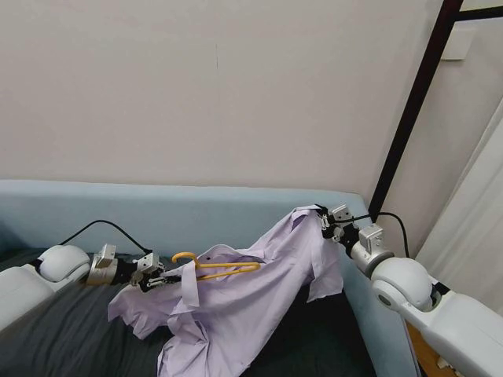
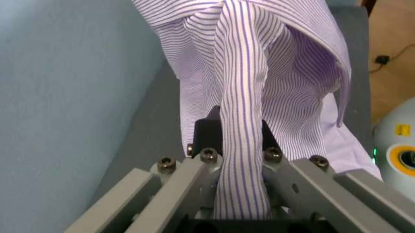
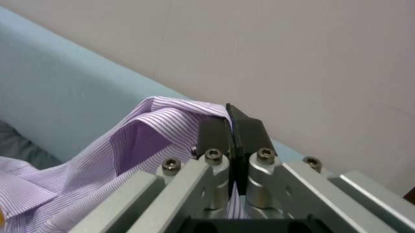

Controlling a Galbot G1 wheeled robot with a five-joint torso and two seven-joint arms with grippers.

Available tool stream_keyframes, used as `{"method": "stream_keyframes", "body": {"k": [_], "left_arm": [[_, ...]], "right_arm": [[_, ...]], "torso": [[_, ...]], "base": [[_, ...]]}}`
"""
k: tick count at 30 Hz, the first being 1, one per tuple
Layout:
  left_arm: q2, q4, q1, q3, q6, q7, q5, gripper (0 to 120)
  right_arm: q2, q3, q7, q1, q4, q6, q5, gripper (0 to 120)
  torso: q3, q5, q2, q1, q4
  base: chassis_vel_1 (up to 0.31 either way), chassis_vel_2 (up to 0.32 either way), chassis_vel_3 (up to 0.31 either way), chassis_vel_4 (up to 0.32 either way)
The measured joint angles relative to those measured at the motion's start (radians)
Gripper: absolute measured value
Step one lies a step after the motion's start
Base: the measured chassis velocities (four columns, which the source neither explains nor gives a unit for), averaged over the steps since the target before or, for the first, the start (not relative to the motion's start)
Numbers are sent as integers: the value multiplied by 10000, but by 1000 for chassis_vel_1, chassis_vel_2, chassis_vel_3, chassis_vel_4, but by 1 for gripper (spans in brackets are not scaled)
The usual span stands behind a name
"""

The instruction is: Pick up the clothes from the sofa and hang them on the clothes hanger.

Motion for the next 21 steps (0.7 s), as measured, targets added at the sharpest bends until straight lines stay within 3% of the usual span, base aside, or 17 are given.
{"method": "stream_keyframes", "body": {"k": [11,21], "left_arm": [[-133,102,-435,494,447,-237,-67,1],[-827,-10,-1582,1595,712,-983,-867,1]], "right_arm": [[-340,703,2,-421,1196,108,319,0],[-946,1004,175,-417,2753,-61,1154,0]], "torso": [[0,-1,-2,0,3],[0,2,-1,0,2]], "base": [[0,0,0,0],[0,0,0,0]]}}
